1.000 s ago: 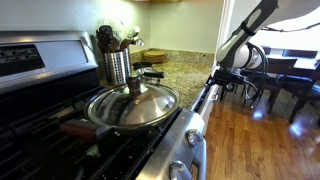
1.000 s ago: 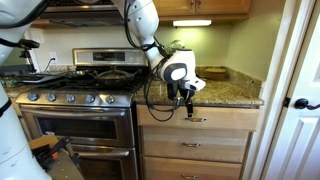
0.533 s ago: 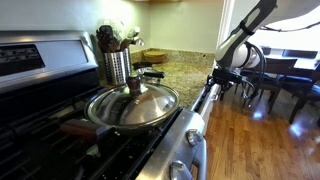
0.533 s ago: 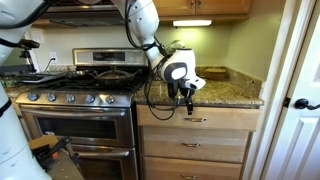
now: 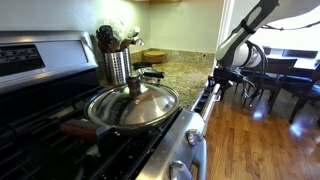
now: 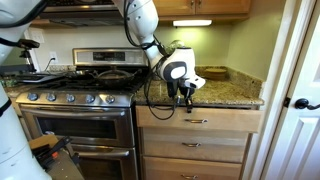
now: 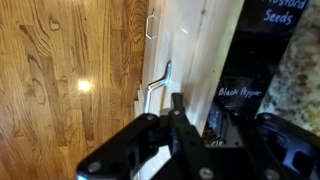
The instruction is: Fully open the topmost drawer
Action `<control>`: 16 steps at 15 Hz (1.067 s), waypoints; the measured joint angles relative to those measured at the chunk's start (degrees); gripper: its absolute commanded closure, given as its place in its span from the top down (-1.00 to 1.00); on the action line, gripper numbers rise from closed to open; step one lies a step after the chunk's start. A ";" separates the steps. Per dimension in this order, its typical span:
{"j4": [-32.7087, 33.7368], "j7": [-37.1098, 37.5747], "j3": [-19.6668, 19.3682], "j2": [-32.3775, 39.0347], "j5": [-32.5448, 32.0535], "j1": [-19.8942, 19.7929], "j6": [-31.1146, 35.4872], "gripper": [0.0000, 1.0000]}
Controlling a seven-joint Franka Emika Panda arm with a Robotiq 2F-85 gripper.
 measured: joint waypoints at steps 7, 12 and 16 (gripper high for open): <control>-8.29 -2.73 -1.22 -3.62 -0.21 -0.04 6.60 -0.86; -14.98 -5.18 -2.71 -6.30 -1.07 0.01 11.83 -0.86; -17.18 -5.05 -3.91 -7.17 -2.39 0.30 13.08 -0.44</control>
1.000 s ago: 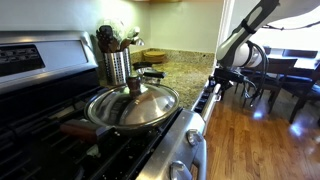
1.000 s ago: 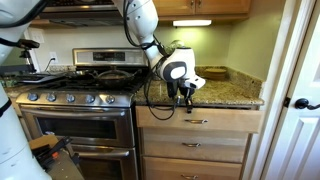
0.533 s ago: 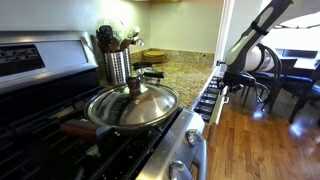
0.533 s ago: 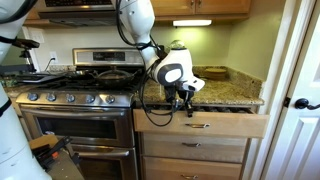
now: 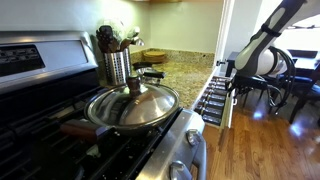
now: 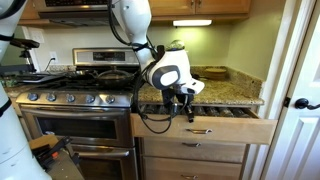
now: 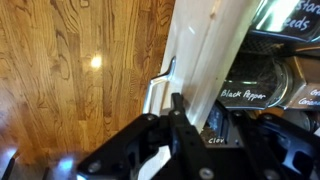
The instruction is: Fully open the topmost drawer
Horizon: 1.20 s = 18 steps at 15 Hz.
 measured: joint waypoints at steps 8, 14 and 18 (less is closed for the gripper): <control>0.05 0.05 0.01 0.00 0.03 -0.01 -0.08 -0.86; -0.11 0.15 0.05 -0.02 0.41 0.00 0.20 -0.86; -1.20 0.16 0.26 -0.10 0.77 0.00 2.52 -0.86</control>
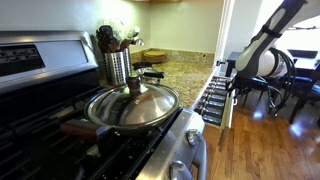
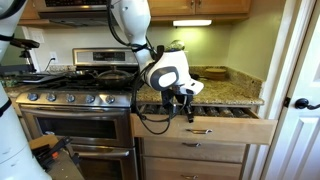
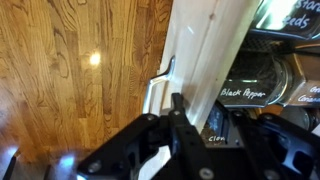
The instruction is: Fully open the topmost drawer
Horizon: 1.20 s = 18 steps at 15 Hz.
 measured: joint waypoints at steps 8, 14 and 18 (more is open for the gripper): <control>-5.54 -0.80 -0.22 -1.40 0.17 -0.90 6.66 -0.86; -10.30 -4.04 -1.02 -2.89 0.14 -1.99 10.74 -0.86; -13.39 -6.13 -1.71 -3.75 0.10 -2.76 13.49 -0.86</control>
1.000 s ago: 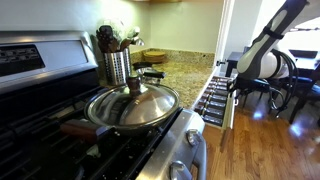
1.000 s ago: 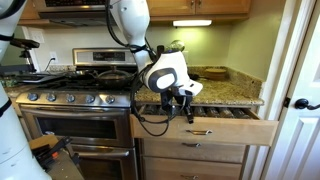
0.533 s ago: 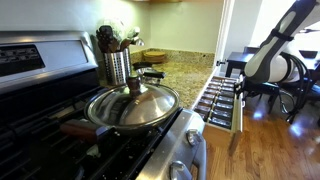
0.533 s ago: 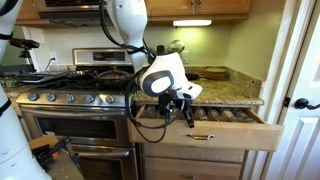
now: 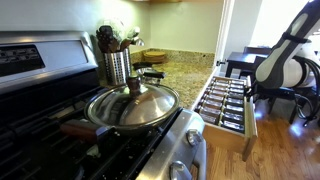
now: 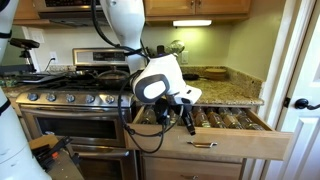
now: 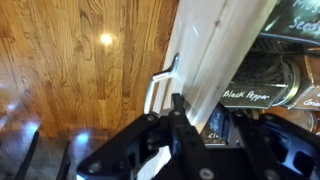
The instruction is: Fully open the topmost drawer
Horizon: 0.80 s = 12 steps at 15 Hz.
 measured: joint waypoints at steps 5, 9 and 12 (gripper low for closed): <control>-3.02 -2.03 -0.43 -0.73 -0.01 -1.45 2.64 -0.86; -4.52 -3.26 -1.10 -1.28 -0.01 -2.02 3.31 -0.86; -5.38 -4.17 -1.45 -1.54 -0.04 -2.18 3.94 -0.86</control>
